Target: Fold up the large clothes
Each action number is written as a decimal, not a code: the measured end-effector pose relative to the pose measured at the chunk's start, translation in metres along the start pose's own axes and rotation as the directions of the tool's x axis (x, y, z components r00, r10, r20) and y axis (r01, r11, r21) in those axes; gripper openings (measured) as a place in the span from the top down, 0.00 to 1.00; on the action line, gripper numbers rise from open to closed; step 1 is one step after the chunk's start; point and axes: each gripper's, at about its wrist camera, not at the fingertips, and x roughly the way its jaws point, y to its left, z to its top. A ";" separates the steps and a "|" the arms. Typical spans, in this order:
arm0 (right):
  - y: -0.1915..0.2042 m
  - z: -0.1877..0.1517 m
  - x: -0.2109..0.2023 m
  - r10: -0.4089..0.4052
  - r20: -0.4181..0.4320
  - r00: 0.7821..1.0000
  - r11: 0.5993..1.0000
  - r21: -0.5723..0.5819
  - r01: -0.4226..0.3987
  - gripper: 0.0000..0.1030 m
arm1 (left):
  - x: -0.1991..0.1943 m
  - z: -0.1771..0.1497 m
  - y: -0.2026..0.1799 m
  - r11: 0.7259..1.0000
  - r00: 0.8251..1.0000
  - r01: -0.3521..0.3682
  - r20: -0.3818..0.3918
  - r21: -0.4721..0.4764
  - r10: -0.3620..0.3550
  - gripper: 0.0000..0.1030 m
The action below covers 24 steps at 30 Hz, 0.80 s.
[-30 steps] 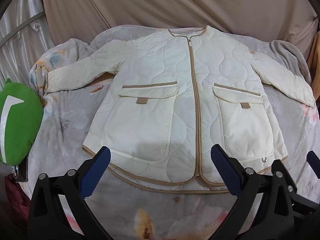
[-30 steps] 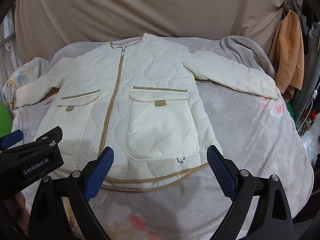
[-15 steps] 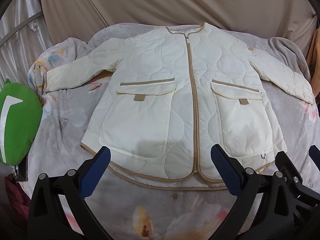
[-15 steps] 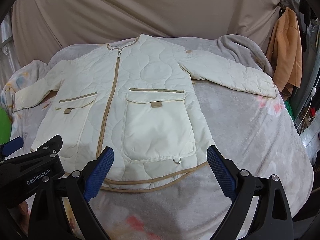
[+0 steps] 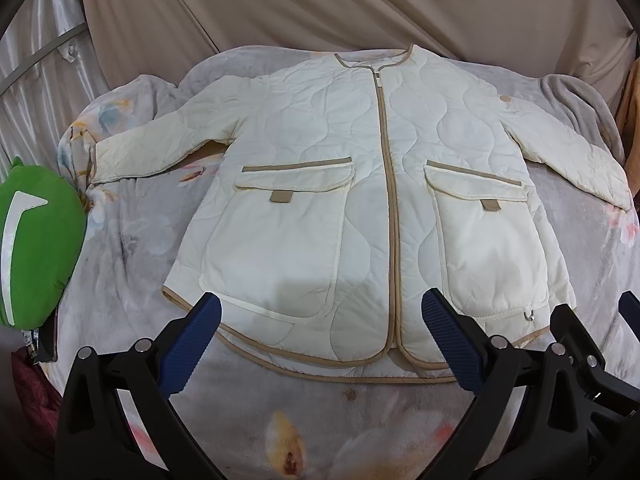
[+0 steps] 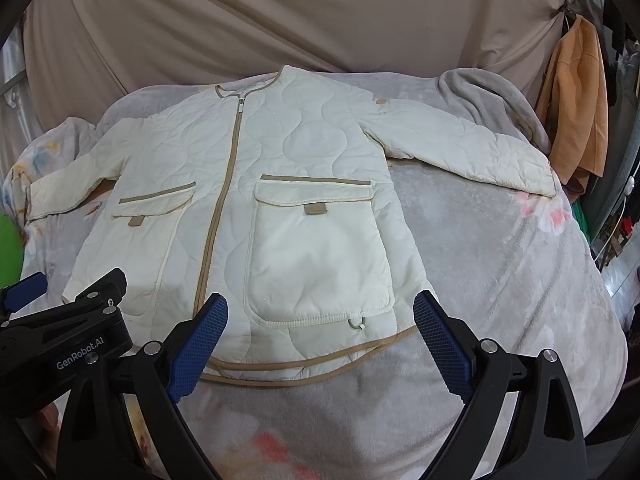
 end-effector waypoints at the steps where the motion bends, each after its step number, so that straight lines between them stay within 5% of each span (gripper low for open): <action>1: 0.001 0.000 0.001 0.000 -0.001 1.000 1.000 -0.001 0.000 0.11 | 0.000 -0.001 0.000 1.000 1.000 0.000 0.002 -0.001 0.000 0.05; 24: 0.000 -0.001 0.003 0.003 -0.008 1.000 1.000 0.005 -0.003 0.11 | 0.000 0.000 -0.001 1.000 1.000 -0.002 0.001 0.001 0.002 0.05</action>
